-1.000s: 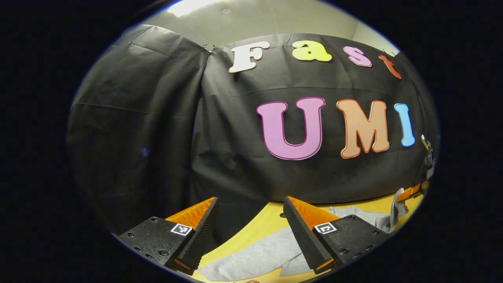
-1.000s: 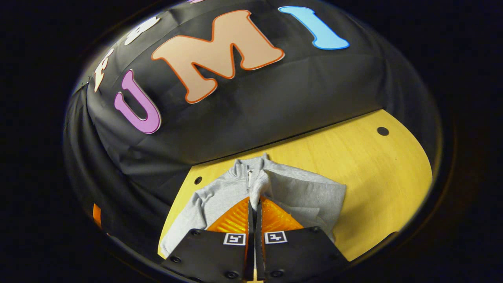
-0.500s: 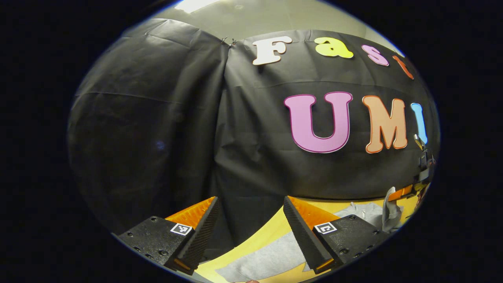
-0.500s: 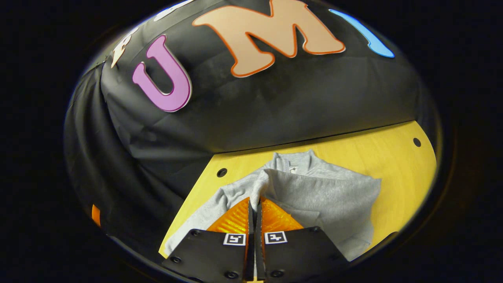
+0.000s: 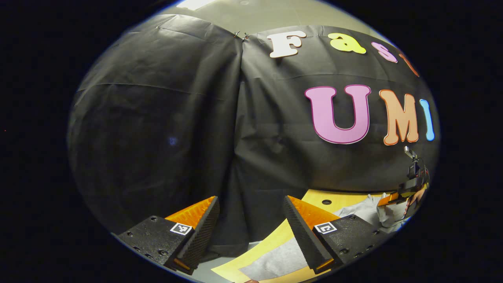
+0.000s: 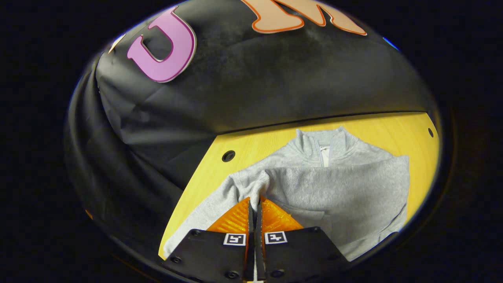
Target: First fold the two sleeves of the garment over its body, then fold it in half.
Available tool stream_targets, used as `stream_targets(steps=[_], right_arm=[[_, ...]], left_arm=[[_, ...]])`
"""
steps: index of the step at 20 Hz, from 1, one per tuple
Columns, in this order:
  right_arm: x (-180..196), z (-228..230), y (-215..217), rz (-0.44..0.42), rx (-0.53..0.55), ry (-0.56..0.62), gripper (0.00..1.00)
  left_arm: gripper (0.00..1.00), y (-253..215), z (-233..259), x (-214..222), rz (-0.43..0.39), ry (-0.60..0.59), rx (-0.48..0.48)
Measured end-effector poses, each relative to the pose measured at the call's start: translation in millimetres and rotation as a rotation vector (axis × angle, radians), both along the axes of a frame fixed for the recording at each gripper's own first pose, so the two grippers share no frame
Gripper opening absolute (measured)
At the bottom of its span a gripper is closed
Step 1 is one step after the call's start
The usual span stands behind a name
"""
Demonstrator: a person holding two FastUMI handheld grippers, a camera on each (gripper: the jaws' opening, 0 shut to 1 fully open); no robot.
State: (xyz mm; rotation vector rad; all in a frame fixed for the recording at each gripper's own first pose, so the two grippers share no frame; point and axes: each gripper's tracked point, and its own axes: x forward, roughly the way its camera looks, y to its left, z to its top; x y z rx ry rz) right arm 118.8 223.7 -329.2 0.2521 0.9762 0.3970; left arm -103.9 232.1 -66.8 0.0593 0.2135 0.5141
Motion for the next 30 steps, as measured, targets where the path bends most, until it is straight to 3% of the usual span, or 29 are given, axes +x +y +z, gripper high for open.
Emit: stream_targets(steps=[4, 7, 10, 11, 20, 24, 30], right_arm=[[-18.8, -36.4, 15.0, 0.04, -0.042, 0.07, 0.0], [-27.0, -46.5, 21.4, 0.058, -0.047, 0.103, 0.1], [-28.1, -29.7, 21.2, 0.093, -0.025, 0.056, 0.77], [-24.3, -28.3, 22.1, 0.106, -0.029, 0.028, 1.0], [-41.0, 23.8, -53.2, 0.103, -0.104, -0.145, 0.96], [-43.6, 41.0, -103.2, 0.066, -0.182, -0.214, 0.96], [-44.1, 51.1, -162.1, -0.008, -0.247, -0.23, 0.96]], left_arm=[[1.0, 10.3, -12.1, -13.8, 0.023, 0.031, 0.001], [0.97, 13.4, -31.2, -20.8, 0.037, 0.066, -0.027], [1.0, 9.1, -52.4, -21.0, 0.029, 0.095, -0.069], [0.97, 4.5, -62.0, -19.6, 0.013, 0.109, -0.084], [0.98, -30.4, -182.9, -26.2, -0.1, 0.366, -0.196], [0.98, -34.2, -232.5, -35.6, -0.08, 0.479, -0.276], [0.98, -27.0, -275.6, -48.3, -0.042, 0.617, -0.303]])
